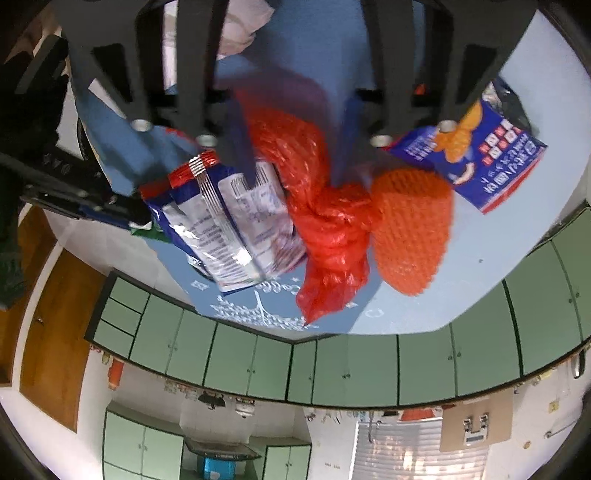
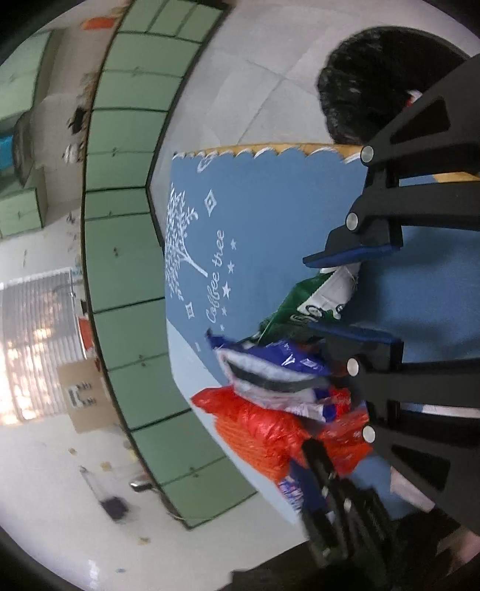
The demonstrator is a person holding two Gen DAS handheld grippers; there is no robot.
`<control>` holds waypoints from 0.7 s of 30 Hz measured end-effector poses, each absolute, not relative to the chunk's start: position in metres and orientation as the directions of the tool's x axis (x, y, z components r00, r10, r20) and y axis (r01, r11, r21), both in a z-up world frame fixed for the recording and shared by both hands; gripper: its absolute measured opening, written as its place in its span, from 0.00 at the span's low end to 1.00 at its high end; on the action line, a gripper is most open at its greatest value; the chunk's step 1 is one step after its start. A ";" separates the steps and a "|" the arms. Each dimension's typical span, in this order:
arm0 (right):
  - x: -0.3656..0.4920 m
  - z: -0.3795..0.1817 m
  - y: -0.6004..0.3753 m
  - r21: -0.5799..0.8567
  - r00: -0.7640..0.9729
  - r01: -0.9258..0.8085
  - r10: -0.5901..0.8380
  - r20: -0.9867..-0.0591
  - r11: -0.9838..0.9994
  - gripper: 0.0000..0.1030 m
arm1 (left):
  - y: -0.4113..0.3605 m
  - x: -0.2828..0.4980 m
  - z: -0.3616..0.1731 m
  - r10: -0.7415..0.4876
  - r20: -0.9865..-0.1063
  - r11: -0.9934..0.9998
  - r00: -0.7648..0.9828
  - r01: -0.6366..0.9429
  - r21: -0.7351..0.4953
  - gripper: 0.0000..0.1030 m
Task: Collect trash
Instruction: 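Return both tools to the table over the remaining trash, then grasp the red plastic bag with the left tool while the right tool grasps the green-white packet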
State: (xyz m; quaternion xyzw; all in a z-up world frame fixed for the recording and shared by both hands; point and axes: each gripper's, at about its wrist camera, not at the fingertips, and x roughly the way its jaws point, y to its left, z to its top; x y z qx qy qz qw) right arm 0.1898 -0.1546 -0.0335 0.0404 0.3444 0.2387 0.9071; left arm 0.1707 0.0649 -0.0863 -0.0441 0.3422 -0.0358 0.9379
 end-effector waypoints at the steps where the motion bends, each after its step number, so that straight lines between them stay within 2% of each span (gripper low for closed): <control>1: 0.187 -0.032 -0.159 0.258 0.649 -0.386 0.460 -0.606 0.885 0.28 | 0.063 0.172 -0.088 -0.104 -0.646 0.993 0.756 0.041 -0.111 0.24; 4: 0.180 -0.029 -0.168 0.302 0.642 -0.339 0.454 -0.618 0.891 0.26 | 0.062 0.172 -0.090 -0.107 -0.647 0.993 0.755 0.046 -0.111 0.11; 8: 0.168 -0.029 -0.168 0.290 0.622 -0.324 0.434 -0.652 0.901 0.26 | 0.060 0.170 -0.085 -0.116 -0.639 0.992 0.761 0.055 -0.115 0.09; 11: 0.166 -0.031 -0.162 0.270 0.614 -0.347 0.435 -0.659 0.898 0.31 | 0.058 0.172 -0.086 -0.105 -0.644 0.993 0.758 0.050 -0.103 0.14; 13: 0.169 -0.035 -0.160 0.260 0.609 -0.350 0.430 -0.667 0.900 0.32 | 0.058 0.175 -0.089 -0.103 -0.656 0.993 0.748 0.044 -0.106 0.33; 14: 0.171 -0.039 -0.160 0.264 0.604 -0.351 0.432 -0.669 0.898 0.35 | 0.058 0.178 -0.090 -0.096 -0.660 0.994 0.745 0.037 -0.103 0.45; 19: 0.180 -0.048 -0.158 0.258 0.601 -0.348 0.425 -0.677 0.901 0.42 | 0.061 0.191 -0.099 -0.099 -0.687 0.992 0.720 0.019 -0.123 0.47; 20: 0.181 -0.050 -0.158 0.253 0.600 -0.348 0.422 -0.680 0.903 0.43 | 0.061 0.193 -0.100 -0.106 -0.690 0.991 0.716 0.016 -0.135 0.45; 21: 0.182 -0.051 -0.157 0.247 0.601 -0.349 0.418 -0.681 0.904 0.43 | 0.062 0.195 -0.100 -0.113 -0.690 0.990 0.715 0.018 -0.143 0.38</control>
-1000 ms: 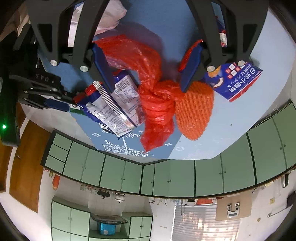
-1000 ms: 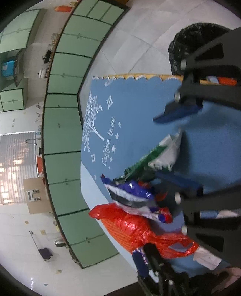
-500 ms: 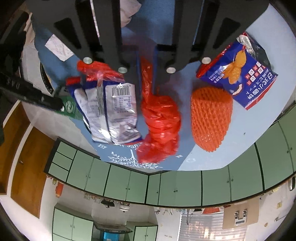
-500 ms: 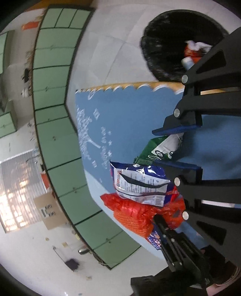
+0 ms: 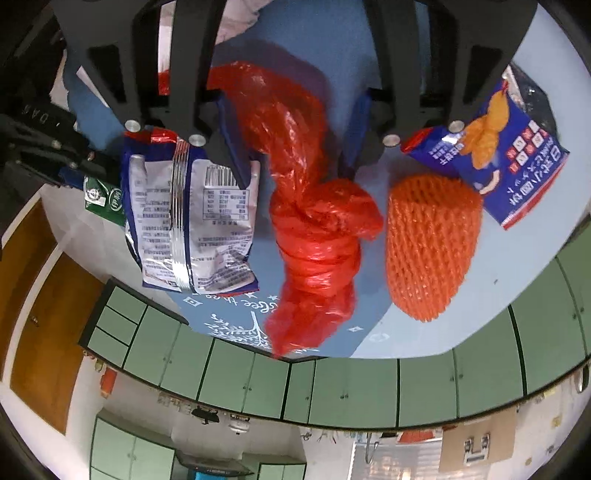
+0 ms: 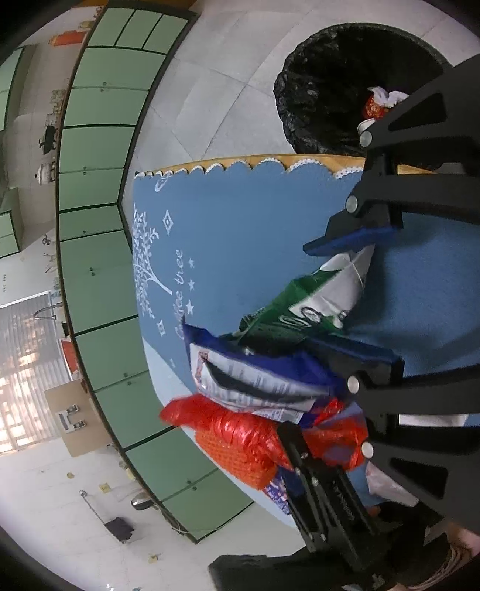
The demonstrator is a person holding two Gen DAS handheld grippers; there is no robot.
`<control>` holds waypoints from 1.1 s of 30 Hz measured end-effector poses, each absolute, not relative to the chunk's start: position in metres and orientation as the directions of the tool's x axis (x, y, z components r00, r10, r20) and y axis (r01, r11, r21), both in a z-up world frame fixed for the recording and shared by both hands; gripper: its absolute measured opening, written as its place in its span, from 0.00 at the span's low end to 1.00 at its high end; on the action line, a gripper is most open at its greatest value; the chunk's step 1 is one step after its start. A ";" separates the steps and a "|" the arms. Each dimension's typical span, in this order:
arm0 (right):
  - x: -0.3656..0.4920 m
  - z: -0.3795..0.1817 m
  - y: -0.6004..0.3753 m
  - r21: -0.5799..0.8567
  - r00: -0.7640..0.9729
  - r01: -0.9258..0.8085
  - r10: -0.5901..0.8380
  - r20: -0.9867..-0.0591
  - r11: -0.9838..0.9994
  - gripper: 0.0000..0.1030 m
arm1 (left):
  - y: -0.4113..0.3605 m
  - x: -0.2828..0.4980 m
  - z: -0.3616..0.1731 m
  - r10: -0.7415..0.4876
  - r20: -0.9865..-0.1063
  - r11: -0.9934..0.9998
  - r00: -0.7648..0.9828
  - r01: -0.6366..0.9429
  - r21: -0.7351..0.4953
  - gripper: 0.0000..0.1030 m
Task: Collect trash
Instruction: 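Grasp the red plastic bag with the left tool while the right tool grasps the green-white packet, then carry the red bag and green-white packet to the black bin and release them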
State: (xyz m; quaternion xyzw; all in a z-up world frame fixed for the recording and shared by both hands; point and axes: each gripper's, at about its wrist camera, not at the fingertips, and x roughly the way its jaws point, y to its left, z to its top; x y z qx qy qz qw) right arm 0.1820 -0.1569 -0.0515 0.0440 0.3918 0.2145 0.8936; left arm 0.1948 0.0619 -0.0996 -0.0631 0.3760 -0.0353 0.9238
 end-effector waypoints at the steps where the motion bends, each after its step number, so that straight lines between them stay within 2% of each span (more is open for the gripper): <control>1: 0.182 -0.052 -0.157 0.247 0.601 -0.350 0.419 -0.680 0.904 0.42 | 0.061 0.196 -0.100 -0.113 -0.691 0.989 0.714 0.018 -0.144 0.33; 3: 0.182 -0.052 -0.159 0.255 0.603 -0.348 0.424 -0.675 0.902 0.39 | 0.060 0.199 -0.102 -0.118 -0.701 0.989 0.704 0.022 -0.144 0.18; 6: 0.180 -0.047 -0.164 0.267 0.612 -0.347 0.433 -0.662 0.899 0.32 | 0.060 0.198 -0.101 -0.124 -0.697 0.988 0.707 0.025 -0.150 0.12; 8: 0.177 -0.042 -0.168 0.278 0.622 -0.344 0.440 -0.648 0.897 0.28 | 0.061 0.196 -0.097 -0.120 -0.685 0.989 0.719 0.024 -0.148 0.12; 20: 0.161 0.001 -0.205 0.328 0.720 -0.291 0.431 -0.544 0.899 0.26 | 0.073 0.163 -0.045 -0.092 -0.570 0.989 0.816 0.011 -0.145 0.10; 33: 0.146 0.025 -0.237 0.347 0.797 -0.236 0.385 -0.465 0.908 0.25 | 0.028 0.157 -0.021 -0.197 -0.527 0.978 0.826 0.130 -0.163 0.10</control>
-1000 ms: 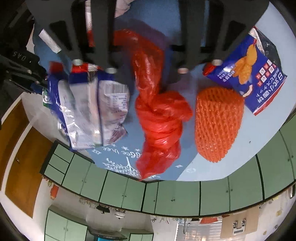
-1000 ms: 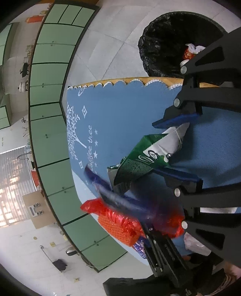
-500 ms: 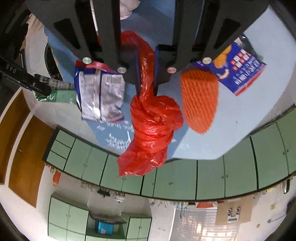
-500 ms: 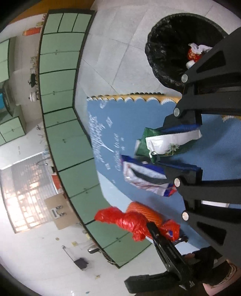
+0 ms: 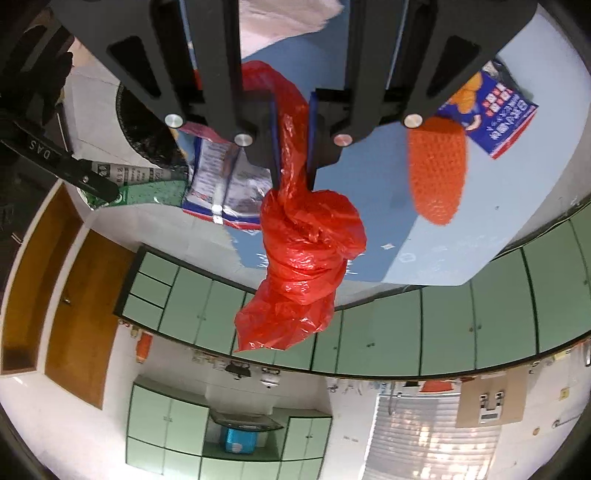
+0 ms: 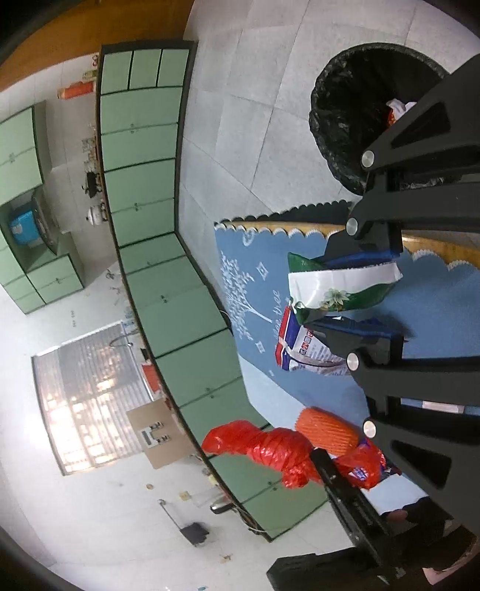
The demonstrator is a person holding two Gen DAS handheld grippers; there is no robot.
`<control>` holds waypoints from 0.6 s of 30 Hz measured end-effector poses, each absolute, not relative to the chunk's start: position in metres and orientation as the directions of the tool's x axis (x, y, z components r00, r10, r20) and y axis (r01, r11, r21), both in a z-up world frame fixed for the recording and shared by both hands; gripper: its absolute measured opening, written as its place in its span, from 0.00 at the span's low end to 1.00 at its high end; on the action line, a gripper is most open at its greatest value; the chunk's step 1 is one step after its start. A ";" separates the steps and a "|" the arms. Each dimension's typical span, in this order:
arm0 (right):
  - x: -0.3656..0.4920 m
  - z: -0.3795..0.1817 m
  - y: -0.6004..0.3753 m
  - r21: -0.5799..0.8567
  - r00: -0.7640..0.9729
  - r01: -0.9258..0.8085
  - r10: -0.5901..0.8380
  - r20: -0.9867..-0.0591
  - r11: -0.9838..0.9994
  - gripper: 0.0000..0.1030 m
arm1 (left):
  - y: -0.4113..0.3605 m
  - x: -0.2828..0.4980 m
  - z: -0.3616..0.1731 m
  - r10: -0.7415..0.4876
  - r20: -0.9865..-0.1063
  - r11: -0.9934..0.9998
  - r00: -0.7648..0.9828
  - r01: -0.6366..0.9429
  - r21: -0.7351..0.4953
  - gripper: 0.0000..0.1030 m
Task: Collect trash
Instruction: 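Carry the red bag and green-white packet to the black bin and release them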
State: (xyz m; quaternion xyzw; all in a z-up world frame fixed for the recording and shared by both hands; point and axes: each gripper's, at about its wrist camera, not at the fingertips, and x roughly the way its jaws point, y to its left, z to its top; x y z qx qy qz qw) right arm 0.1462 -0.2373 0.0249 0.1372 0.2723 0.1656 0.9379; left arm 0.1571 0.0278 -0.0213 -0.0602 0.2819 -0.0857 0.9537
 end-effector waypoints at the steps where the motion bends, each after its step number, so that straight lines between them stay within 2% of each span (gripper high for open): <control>1: 0.145 0.025 -0.240 0.350 0.801 -0.228 0.379 -0.463 0.909 0.25 | 0.023 0.158 -0.022 -0.207 -0.528 0.976 0.824 0.141 -0.164 0.10; 4: 0.146 0.023 -0.250 0.379 0.797 -0.224 0.393 -0.458 0.898 0.25 | 0.005 0.160 -0.025 -0.238 -0.529 0.970 0.814 0.176 -0.166 0.10; 10: 0.164 0.007 -0.227 0.444 0.706 -0.324 0.526 -0.475 0.836 0.24 | 0.003 0.158 -0.026 -0.235 -0.520 0.971 0.821 0.173 -0.165 0.10; 12: 0.167 0.003 -0.214 0.396 0.711 -0.320 0.495 -0.499 0.860 0.24 | 0.010 0.159 -0.027 -0.224 -0.522 0.973 0.823 0.159 -0.166 0.10; 15: 0.167 0.003 -0.212 0.287 0.760 -0.242 0.365 -0.538 0.927 0.24 | 0.015 0.160 -0.027 -0.213 -0.524 0.975 0.825 0.146 -0.166 0.10; 18: 0.168 0.006 -0.232 0.347 0.784 -0.207 0.368 -0.500 0.915 0.24 | 0.015 0.160 -0.030 -0.216 -0.525 0.974 0.823 0.147 -0.171 0.10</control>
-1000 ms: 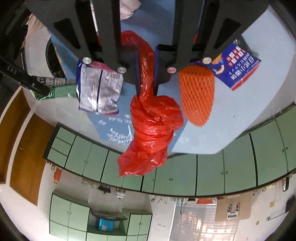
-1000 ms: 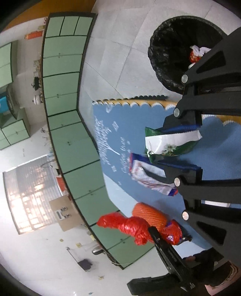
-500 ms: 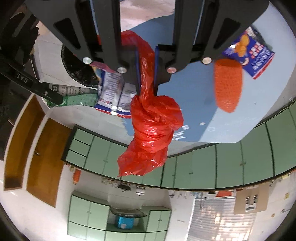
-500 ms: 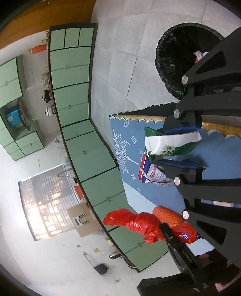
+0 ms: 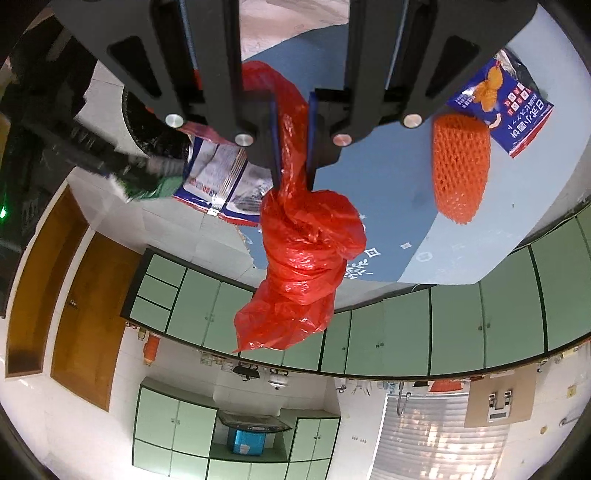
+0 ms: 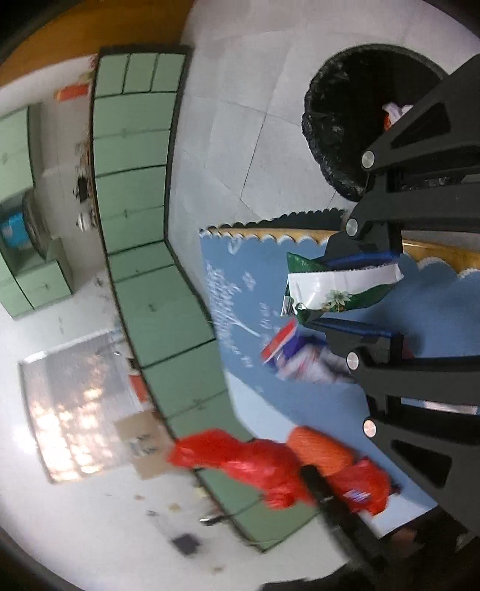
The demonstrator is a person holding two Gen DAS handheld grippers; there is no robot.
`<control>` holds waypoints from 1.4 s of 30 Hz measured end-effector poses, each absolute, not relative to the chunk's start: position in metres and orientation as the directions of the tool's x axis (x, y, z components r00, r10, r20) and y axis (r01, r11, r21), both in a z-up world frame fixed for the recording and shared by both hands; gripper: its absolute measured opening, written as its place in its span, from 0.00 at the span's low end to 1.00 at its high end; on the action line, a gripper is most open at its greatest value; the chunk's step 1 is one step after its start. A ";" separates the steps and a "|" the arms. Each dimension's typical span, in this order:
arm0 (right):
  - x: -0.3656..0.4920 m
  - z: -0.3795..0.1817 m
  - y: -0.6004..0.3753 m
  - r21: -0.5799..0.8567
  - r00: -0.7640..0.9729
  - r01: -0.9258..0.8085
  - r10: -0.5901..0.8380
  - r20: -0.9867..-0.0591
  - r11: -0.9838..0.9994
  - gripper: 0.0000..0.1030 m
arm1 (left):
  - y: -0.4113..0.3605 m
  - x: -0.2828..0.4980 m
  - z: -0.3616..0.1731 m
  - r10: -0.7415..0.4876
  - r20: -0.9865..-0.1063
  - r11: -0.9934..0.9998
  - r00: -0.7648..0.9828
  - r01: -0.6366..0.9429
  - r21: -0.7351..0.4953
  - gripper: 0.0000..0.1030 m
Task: Collect trash
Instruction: 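Carry the red bag and green-white packet to the black bin and release them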
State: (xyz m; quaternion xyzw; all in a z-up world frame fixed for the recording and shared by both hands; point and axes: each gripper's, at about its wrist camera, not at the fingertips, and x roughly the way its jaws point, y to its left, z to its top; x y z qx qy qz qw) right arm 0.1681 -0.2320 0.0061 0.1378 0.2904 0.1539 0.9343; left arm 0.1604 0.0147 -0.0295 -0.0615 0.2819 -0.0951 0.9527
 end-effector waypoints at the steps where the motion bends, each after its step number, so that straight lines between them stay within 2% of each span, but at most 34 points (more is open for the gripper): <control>1: 0.170 0.008 -0.236 0.362 0.787 -0.210 0.377 -0.489 0.908 0.24 | 0.015 0.161 -0.029 -0.218 -0.526 0.974 0.822 0.147 -0.173 0.10; 12: 0.197 0.014 -0.234 0.277 0.834 -0.148 0.271 -0.480 0.949 0.24 | 0.014 0.166 -0.029 -0.221 -0.529 0.973 0.819 0.148 -0.178 0.10; 21: 0.197 0.012 -0.245 0.285 0.849 -0.126 0.251 -0.464 0.950 0.24 | -0.008 0.184 -0.035 -0.251 -0.541 0.967 0.803 0.184 -0.176 0.10; 26: 0.180 0.010 -0.270 0.285 0.858 -0.077 0.209 -0.469 0.955 0.24 | -0.043 0.195 -0.041 -0.302 -0.544 0.953 0.783 0.243 -0.179 0.09; 35: 0.148 -0.007 -0.364 0.259 0.851 0.105 0.047 -0.522 0.960 0.24 | -0.132 0.210 -0.059 -0.403 -0.561 0.913 0.723 0.361 -0.191 0.09; 42: 0.142 -0.035 -0.413 0.252 0.817 0.186 -0.007 -0.577 0.950 0.24 | -0.205 0.234 -0.090 -0.423 -0.621 0.896 0.660 0.410 -0.174 0.10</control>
